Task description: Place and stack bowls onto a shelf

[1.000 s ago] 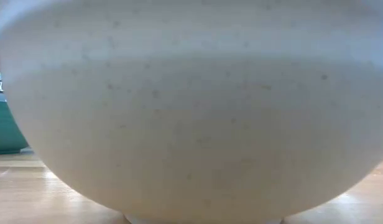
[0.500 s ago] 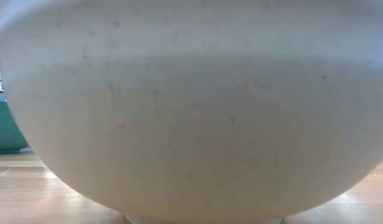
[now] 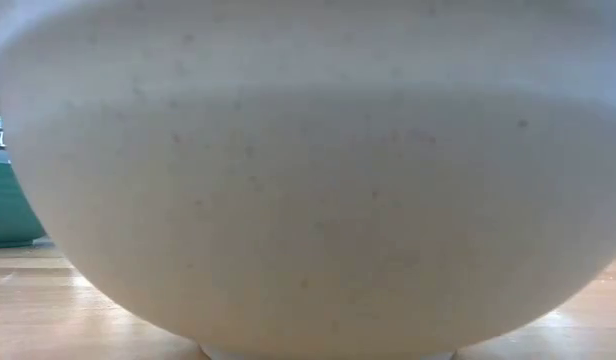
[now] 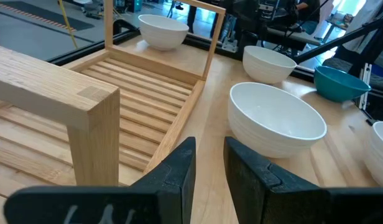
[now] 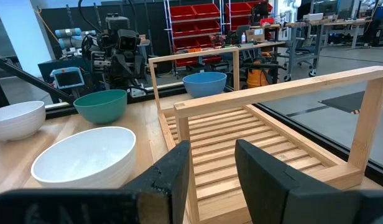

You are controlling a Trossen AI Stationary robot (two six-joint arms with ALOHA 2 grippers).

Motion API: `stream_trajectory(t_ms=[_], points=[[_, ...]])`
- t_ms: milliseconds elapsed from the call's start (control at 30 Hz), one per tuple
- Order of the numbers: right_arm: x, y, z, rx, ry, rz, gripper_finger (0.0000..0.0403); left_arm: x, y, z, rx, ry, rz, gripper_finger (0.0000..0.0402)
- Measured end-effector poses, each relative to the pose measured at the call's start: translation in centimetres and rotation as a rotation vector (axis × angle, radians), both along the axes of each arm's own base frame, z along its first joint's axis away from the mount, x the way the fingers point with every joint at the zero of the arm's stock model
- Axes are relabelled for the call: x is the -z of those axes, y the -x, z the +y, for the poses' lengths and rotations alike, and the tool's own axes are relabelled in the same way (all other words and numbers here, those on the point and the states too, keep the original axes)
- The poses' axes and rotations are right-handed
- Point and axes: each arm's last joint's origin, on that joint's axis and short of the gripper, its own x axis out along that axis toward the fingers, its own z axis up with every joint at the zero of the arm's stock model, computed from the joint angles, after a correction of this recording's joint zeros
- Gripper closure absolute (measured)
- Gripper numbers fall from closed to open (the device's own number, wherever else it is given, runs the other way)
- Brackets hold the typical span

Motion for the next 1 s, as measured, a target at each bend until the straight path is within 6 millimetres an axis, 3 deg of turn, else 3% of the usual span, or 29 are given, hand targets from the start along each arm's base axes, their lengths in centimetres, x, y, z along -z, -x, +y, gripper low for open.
stream_trajectory(t_ms=[500,800,1000], points=[[-0.3,0.0,0.0,0.000,0.008,-0.024,0.0280,0.0,0.0,0.0,0.001,-0.009,0.001,0.0314],[-1.4,0.0,0.0,-0.009,-0.169,-0.190,0.0280,-0.1,0.0,0.0,-0.006,-0.012,-0.012,0.0314],[-2.0,0.1,0.1,-0.018,-0.154,-0.240,0.0280,-0.5,-0.1,0.1,-0.016,0.006,-0.051,0.0314]])
